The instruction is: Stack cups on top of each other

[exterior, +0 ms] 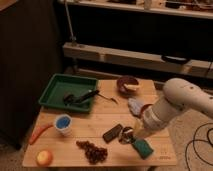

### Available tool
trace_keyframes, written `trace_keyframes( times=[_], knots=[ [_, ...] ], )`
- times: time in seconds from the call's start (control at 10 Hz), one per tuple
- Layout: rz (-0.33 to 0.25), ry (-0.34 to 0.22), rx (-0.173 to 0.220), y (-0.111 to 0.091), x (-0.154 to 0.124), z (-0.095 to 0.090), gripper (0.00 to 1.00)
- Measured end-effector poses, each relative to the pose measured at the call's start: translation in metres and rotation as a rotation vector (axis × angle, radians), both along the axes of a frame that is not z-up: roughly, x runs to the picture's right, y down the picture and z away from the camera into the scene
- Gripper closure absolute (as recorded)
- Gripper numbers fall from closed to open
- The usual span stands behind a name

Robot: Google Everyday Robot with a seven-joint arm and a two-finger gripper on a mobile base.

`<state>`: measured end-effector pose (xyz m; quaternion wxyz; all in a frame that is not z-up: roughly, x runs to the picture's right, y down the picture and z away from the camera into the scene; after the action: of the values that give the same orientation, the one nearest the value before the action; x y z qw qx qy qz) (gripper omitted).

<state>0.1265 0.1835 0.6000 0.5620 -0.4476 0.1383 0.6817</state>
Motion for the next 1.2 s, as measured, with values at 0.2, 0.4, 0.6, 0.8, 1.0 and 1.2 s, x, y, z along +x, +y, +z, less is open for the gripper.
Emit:
trace_keyframes(
  times=[0.2, 0.4, 0.6, 0.8, 1.0, 1.2],
  knots=[
    [-0.032, -0.025, 0.012, -0.021, -0.03, 0.001, 1.0],
    [-0.082, -0.058, 0.021, -0.046, -0.074, 0.002, 1.0],
    [-0.141, -0.099, 0.028, -0.07, -0.127, 0.003, 1.0],
    [-0.199, -0.126, 0.035, -0.085, -0.176, 0.001, 1.0],
    [-0.255, -0.142, 0.035, -0.095, -0.224, 0.004, 1.0],
    [-0.304, -0.153, 0.027, -0.102, -0.272, 0.015, 1.0]
  ],
)
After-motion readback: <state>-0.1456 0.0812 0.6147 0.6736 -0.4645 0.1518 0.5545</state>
